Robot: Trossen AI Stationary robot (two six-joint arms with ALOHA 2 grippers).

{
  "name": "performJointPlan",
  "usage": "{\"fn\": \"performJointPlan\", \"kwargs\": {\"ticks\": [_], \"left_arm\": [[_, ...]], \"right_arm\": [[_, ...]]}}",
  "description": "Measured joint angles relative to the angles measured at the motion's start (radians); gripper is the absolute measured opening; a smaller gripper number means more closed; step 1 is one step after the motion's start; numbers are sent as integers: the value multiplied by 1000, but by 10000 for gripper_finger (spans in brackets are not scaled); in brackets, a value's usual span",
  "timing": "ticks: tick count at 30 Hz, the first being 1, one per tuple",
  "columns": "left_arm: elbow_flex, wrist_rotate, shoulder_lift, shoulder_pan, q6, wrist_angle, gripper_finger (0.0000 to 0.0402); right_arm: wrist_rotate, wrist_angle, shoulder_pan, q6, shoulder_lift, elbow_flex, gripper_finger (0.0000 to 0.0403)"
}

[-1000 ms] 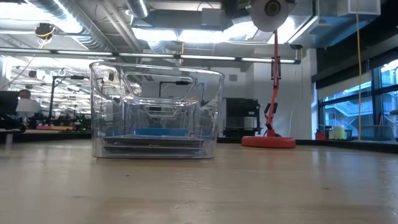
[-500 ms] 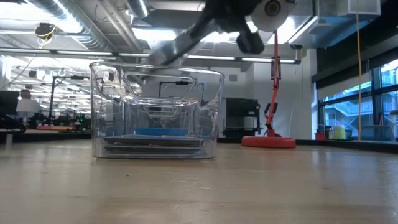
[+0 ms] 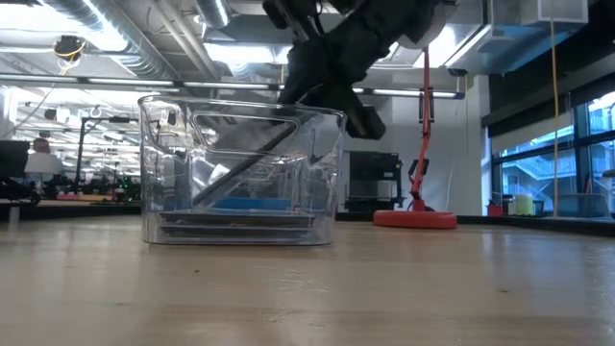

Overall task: Pick & place jewel cases by type
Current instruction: Put the black cd case into the bottom transparent bin

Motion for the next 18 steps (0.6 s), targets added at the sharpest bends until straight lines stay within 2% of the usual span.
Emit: {"fn": "performJointPlan", "kwargs": {"ticks": [4, 7, 18], "left_arm": [[0, 0, 0, 6, 0, -2, 216], [0, 0, 0, 7, 0, -4, 214], [0, 0, 0, 6, 8, -7, 214]], "right_arm": [[0, 25, 1, -30, 11, 0, 38], [1, 18, 1, -78, 11, 1, 57], [5, -16, 1, -81, 11, 1, 119]]}}
